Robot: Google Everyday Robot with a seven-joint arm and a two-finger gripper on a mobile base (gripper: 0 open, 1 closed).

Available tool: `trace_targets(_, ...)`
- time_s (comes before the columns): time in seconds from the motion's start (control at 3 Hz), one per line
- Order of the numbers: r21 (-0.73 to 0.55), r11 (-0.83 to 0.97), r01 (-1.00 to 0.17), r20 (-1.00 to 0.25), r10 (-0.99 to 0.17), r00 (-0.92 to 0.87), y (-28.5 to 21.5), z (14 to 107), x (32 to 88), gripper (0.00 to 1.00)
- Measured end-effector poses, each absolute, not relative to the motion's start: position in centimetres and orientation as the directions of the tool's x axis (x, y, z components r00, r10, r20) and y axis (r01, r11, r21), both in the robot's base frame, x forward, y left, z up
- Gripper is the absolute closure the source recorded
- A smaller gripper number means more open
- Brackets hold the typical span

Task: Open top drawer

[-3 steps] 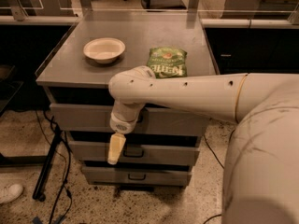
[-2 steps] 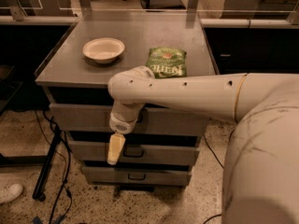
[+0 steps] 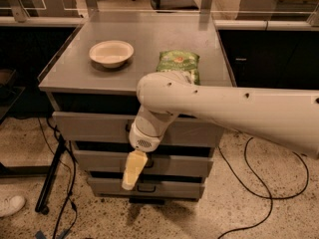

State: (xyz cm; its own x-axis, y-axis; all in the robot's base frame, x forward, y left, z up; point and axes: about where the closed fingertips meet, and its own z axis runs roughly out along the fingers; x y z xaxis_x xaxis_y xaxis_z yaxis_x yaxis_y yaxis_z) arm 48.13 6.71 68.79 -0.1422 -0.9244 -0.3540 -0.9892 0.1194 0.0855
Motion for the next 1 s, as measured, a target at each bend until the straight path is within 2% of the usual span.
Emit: trace_targets(1.0, 0.07, 0.126, -0.99, -0.318, -0.937, -0.141, 8.4, 66.6, 51.7, 0.0)
